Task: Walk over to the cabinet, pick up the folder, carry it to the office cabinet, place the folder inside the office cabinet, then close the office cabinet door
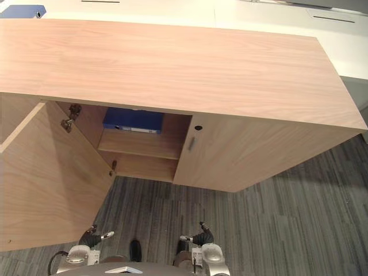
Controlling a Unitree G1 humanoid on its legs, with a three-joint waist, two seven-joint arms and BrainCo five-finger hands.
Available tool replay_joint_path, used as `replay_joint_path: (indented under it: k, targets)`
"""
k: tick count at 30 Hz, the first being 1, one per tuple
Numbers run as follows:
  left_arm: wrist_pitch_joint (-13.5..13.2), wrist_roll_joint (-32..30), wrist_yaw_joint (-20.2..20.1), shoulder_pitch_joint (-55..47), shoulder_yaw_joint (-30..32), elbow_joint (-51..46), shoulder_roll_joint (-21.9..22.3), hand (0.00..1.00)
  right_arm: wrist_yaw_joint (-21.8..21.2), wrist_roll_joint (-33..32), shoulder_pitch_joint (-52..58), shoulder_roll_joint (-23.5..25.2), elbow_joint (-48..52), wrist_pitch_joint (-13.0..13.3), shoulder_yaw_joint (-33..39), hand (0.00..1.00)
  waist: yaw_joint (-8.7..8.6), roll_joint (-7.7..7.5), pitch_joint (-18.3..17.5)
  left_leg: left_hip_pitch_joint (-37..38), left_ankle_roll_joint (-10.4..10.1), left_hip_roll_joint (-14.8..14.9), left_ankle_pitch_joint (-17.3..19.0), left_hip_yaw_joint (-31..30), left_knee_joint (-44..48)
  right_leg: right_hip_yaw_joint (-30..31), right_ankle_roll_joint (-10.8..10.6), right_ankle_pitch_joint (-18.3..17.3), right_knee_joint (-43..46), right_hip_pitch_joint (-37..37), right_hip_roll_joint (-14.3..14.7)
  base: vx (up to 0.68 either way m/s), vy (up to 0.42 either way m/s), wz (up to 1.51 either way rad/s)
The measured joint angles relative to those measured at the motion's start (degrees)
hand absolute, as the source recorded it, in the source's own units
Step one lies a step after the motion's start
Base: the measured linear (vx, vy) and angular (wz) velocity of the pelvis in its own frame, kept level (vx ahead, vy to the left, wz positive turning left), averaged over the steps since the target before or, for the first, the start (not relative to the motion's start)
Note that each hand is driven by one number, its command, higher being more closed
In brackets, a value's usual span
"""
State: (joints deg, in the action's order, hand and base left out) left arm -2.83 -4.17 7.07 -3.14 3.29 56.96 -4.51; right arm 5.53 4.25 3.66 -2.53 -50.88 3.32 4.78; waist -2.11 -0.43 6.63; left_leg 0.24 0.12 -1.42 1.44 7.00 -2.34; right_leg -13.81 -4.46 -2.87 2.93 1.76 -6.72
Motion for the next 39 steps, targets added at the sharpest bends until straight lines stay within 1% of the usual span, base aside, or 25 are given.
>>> replay_joint_path:
  k: [2, 7, 8, 10, 11, 15, 16, 17, 18, 19, 20, 23, 24, 25, 28, 29, 30, 32, 36, 39]
  targets:
    - [0.0, 0.0, 0.0, -0.1, 0.0, 0.2, 0.0, 0.0, 0.0, 0.0, -0.3, -0.1, -1.2, 0.0, 0.0, 0.0, -0.14, -0.08, -0.2, 1.6, 0.1, -0.1, -1.2, -0.8, -1.9, -0.7, 0.1, 0.1, -0.2, -1.4, 0.3, -0.01, -0.015, 0.17]
    - [0.1, 0.7, 0.2, -1.2, 0.5, 0.6, 0.4, 0.0, 0.1, 0.0, -1.0, -0.2, -3.7, -0.1, 0.0, 0.0, 0.0, -0.46, -0.9, 2.9, -0.1, 0.3, -1.7, -1.9, -2.2, -1.3, 0.4, 0.3, -0.7, -3.2, 0.8, -0.05, -0.03, 0.11]
    - [0.3, 1.6, 0.4, -1.1, 1.8, 0.6, 0.8, 0.0, 0.2, 0.0, -1.1, -0.2, -4.2, -0.1, 0.1, 0.0, -0.02, -0.47, -0.9, 2.9, 0.0, 0.3, -2.2, -2.6, -2.6, -2.1, 0.5, 0.3, -0.7, -3.6, 0.8, -0.06, -0.024, 0.22]
    - [0.3, 4.7, 1.2, -1.2, 3.8, 0.6, 1.2, 0.0, 0.7, 0.0, -1.1, -0.2, -4.4, -0.1, 0.5, 0.0, 0.07, -0.54, -1.0, 3.0, 0.0, 0.3, -2.6, -3.6, -2.6, -3.0, 0.6, 0.3, -0.7, -4.0, 0.9, -0.1, -0.028, 0.27]
    - [0.3, 7.8, 1.9, -1.6, 5.8, 0.6, 1.2, 0.0, 0.9, 0.0, -1.3, -0.1, -5.0, -0.2, 0.5, 0.0, 0.39, -0.71, -1.3, 2.9, -0.1, 0.4, -3.1, -4.0, -2.6, -3.3, 0.7, 0.5, -0.6, -4.1, 0.9, -0.1, -0.022, 0.2]
    - [-0.3, 14.7, 3.2, -3.3, 9.5, 0.4, 1.3, 0.0, 1.2, 0.0, -1.7, 0.0, -6.2, -0.5, 1.3, 0.0, 1.05, -1.02, -1.4, 2.8, -0.1, 0.5, -4.1, -5.5, -2.7, -4.5, 1.5, 0.3, -0.7, -4.9, 1.0, -0.11, -0.014, 0.2]
    - [-0.4, 15.3, 3.3, -3.4, 9.8, 0.4, 1.3, 0.0, 1.2, 0.0, -1.7, 0.1, -6.2, -0.6, 1.4, 0.0, 1.32, -1.07, -1.5, 2.8, 0.0, 0.5, -4.3, -5.6, -2.7, -4.5, 1.4, 0.3, -0.7, -5.0, 1.0, -0.1, 0.003, 0.05]
    - [-0.5, 16.5, 4.1, -4.0, 10.6, 0.3, 1.5, 0.0, 1.2, 0.0, -1.6, 0.2, -6.2, -0.7, 2.0, 0.0, 1.7, -1.16, -1.5, 2.7, 0.0, 0.5, -4.3, -5.9, -2.7, -4.4, 1.0, 0.0, -0.8, -5.1, 1.0, -0.13, 0.006, 0.12]
    - [-0.8, 17.6, 4.9, -4.6, 11.4, -0.2, 1.7, 0.0, 1.3, 0.0, -1.5, 0.4, -6.2, -0.8, 2.3, 0.0, 1.69, -1.28, -1.6, 2.7, -0.1, 0.5, -4.2, -6.5, -2.7, -4.4, 0.8, -0.2, -0.9, -5.3, 1.0, -0.1, 0.005, 0.19]
    - [-0.9, 17.6, 5.3, -4.6, 11.8, -0.4, 1.8, 0.0, 1.4, 0.0, -1.5, 0.4, -6.2, -0.8, 2.3, 0.0, 1.66, -1.32, -1.7, 2.5, -0.3, 0.4, -4.2, -6.9, -2.7, -4.4, 0.7, -0.2, -1.1, -5.4, 1.0, -0.1, 0.019, 0.34]
    - [-1.0, 17.8, 5.9, -4.9, 12.5, -2.6, 2.3, 0.0, 1.5, 0.0, -1.4, 0.4, -6.2, -0.8, 2.3, 0.0, 1.61, -1.47, -1.7, 2.3, -0.1, 0.3, -4.0, -7.3, -2.7, -4.2, 0.6, -0.3, -1.6, -5.8, 1.1, -0.05, 0.019, 0.36]
    - [-2.2, 18.1, 7.8, -5.5, 12.7, -10.3, 3.5, 0.0, 2.6, 0.1, -1.4, 0.6, -5.9, -0.8, 2.1, 0.0, 2.47, -1.72, -1.9, 1.6, -0.1, 0.0, -4.0, -7.6, -2.7, -3.8, 0.4, -0.5, -2.1, -5.8, 1.1, -0.02, 0.02, 0.21]
    - [-2.3, 18.1, 8.0, -5.7, 12.9, -11.9, 3.5, 0.0, 2.7, 0.1, -1.4, 0.8, -5.7, -0.8, 2.1, 0.0, 2.57, -1.74, -1.9, 1.5, -0.1, 0.0, -4.0, -7.6, -2.7, -3.7, 0.3, -0.5, -2.2, -5.8, 1.1, 0.03, 0.024, 0.1]
    - [-2.6, 18.1, 9.1, -5.9, 13.0, -15.2, 3.5, 0.0, 2.8, 0.1, -1.4, 1.1, -5.4, -0.8, 2.0, 0.0, 2.6, -1.82, -1.9, 1.3, -0.1, -0.2, -4.0, -7.8, -2.7, -3.5, 0.3, -0.5, -2.4, -5.7, 1.1, 0.05, 0.017, 0.13]
    - [-4.0, 18.0, 10.5, -6.0, 14.8, -22.7, 3.4, 0.0, 3.3, 0.2, -1.0, 1.5, -3.8, -0.8, 0.5, 0.0, 2.67, -2.13, -2.2, 0.9, 0.0, -0.8, -4.0, -8.5, -2.7, -2.9, 0.2, -0.4, -2.4, -5.8, 1.0, 0.09, 0.013, 0.15]
    - [-4.3, 17.8, 11.2, -6.1, 15.2, -24.9, 3.4, 0.0, 3.3, 0.2, -1.0, 1.5, -3.8, -0.7, 0.3, 0.0, 3.02, -2.18, -2.4, 0.9, 0.5, -1.1, -4.3, -8.5, -2.7, -2.9, 0.0, 0.2, -2.4, -5.8, 0.9, 0.15, 0.014, 0.09]
    - [-4.6, 17.5, 11.6, -6.1, 15.4, -26.4, 3.3, 0.0, 3.3, 0.2, -1.2, 1.5, -3.8, -0.8, 0.0, 0.0, 3.42, -2.23, -2.5, 0.8, 0.5, -1.3, -4.3, -8.6, -2.7, -2.9, 0.0, 0.3, -2.5, -5.9, 0.7, 0.13, 0.015, 0.05]
    - [-4.8, 17.3, 12.0, -6.0, 15.4, -27.6, 3.1, 0.0, 3.3, 0.4, -1.3, 1.7, -3.4, -0.8, -0.1, 0.0, 3.69, -2.34, -2.6, 1.1, 0.5, -1.6, -4.3, -8.6, -2.7, -2.9, 0.0, 0.3, -2.6, -5.9, 0.5, 0.14, 0.018, 0.11]
    - [-5.1, 16.3, 13.8, -6.3, 16.6, -30.0, 2.9, 0.0, 3.3, 0.7, -2.4, 2.0, -3.2, -0.8, -0.1, 0.0, 3.77, -2.51, -2.6, 2.5, 0.5, -1.7, -4.3, -8.4, -2.5, -2.5, 0.6, 0.6, -2.6, -7.6, 0.4, 0.08, 0.013, 0.11]
    - [-5.4, 16.3, 14.0, -7.3, 17.5, -31.7, 2.7, 0.0, 3.3, 0.7, -2.8, 2.1, -1.6, -0.6, -0.1, 0.0, 4.12, -2.61, -2.7, 2.8, 0.5, -1.4, -4.3, -7.0, -2.7, -2.0, 1.2, 1.0, -2.5, -7.7, 0.6, -0.03, 0.004, -0.05]
